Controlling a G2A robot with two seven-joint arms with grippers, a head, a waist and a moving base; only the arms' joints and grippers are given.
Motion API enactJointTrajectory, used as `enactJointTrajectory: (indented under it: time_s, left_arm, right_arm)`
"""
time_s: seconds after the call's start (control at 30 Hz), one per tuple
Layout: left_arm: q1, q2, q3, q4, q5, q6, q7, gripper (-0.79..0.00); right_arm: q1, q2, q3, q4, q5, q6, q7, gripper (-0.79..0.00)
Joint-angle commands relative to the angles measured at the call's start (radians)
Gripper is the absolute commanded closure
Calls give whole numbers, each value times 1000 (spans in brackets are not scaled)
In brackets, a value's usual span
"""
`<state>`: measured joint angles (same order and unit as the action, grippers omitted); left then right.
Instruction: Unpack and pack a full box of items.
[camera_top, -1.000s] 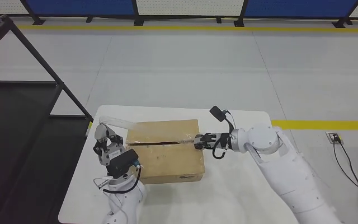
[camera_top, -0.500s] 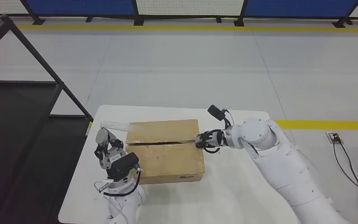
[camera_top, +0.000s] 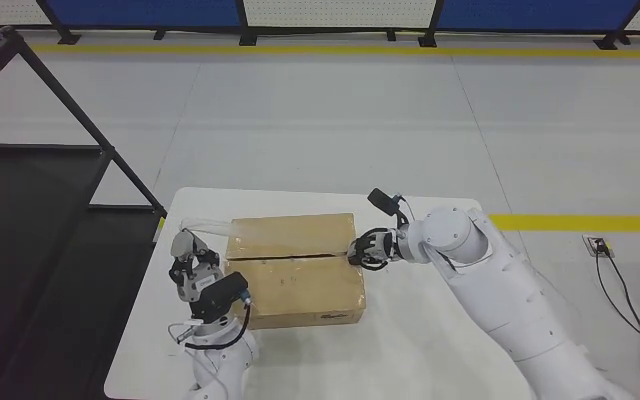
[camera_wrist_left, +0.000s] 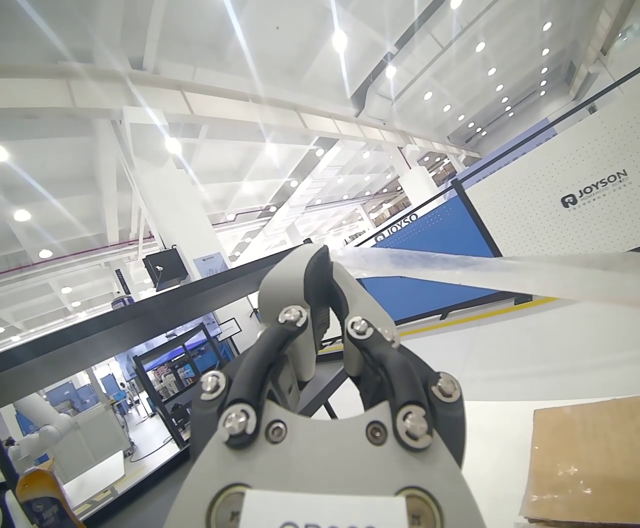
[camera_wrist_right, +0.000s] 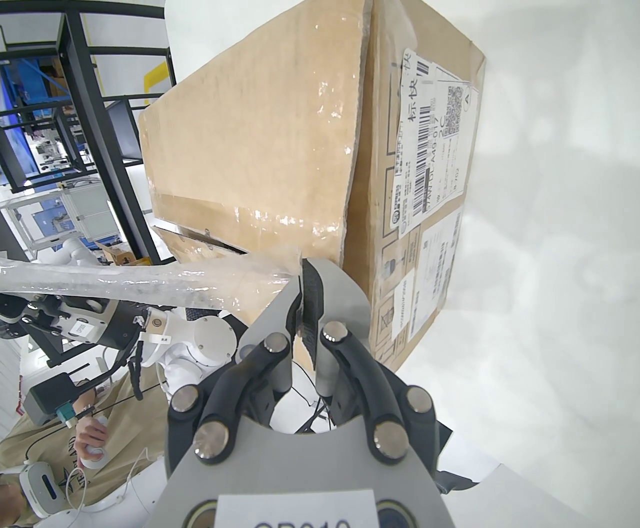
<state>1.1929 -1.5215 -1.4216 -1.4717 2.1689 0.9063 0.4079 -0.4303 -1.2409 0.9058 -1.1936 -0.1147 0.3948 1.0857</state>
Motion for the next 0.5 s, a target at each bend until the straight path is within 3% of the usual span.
enactJointTrajectory:
  time_s: [0.0, 0.33, 0.47]
  left_arm:
    - [-1, 0, -4, 2, -1, 0, 0, -145]
    - [-5, 2, -28, 7, -14, 2, 8, -265]
    - [-5, 2, -35, 10, -20, 0, 10, -256]
  right_arm:
    - [2, -1, -1, 3, 1, 2, 0, 0]
    - [13, -4, -12, 21, 1, 6, 10, 0]
    - [15, -5, -14, 25, 2, 7, 11, 0]
